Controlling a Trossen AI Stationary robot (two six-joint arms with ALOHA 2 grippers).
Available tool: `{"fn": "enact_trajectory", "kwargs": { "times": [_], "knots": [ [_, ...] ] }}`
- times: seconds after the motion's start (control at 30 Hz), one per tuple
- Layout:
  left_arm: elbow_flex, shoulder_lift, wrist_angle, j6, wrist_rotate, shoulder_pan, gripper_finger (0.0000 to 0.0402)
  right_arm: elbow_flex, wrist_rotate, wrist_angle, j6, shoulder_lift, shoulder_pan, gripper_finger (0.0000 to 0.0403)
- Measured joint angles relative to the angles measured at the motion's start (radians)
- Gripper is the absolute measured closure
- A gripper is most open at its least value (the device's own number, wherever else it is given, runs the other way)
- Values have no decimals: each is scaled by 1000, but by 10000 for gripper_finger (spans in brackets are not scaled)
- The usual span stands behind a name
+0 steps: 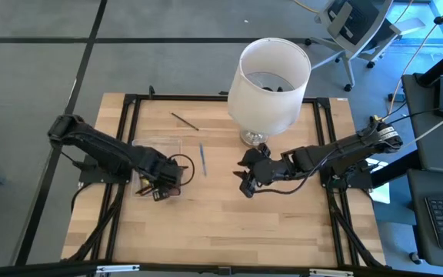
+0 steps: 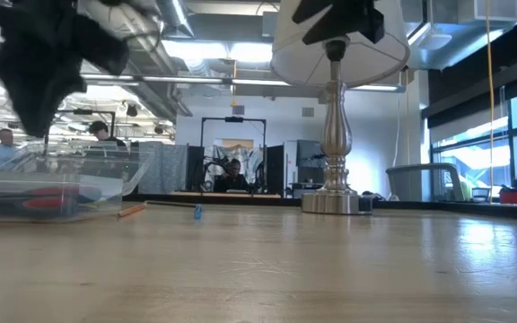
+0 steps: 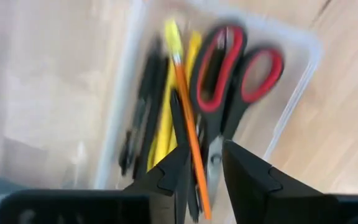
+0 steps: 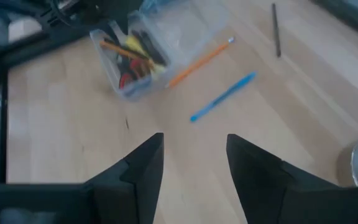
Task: Pick & place school supplies into a supply box
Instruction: Put the blue pen into the transparent supply box
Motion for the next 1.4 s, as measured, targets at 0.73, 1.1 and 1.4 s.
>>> {"fn": "enact_trajectory", "kwargs": {
  "times": [0.73,1.1,1.4],
  "knots": [
    [1,-169,34,-81,-181,-2,313,2,101,420,-24,314,-45,224],
    [1,-169,33,-85,-128,-2,313,1,45,581,-1,537,-153,224],
    [1,-169,33,-85,-120,-2,317,1,-55,648,8,607,-208,224]
  ]
}}
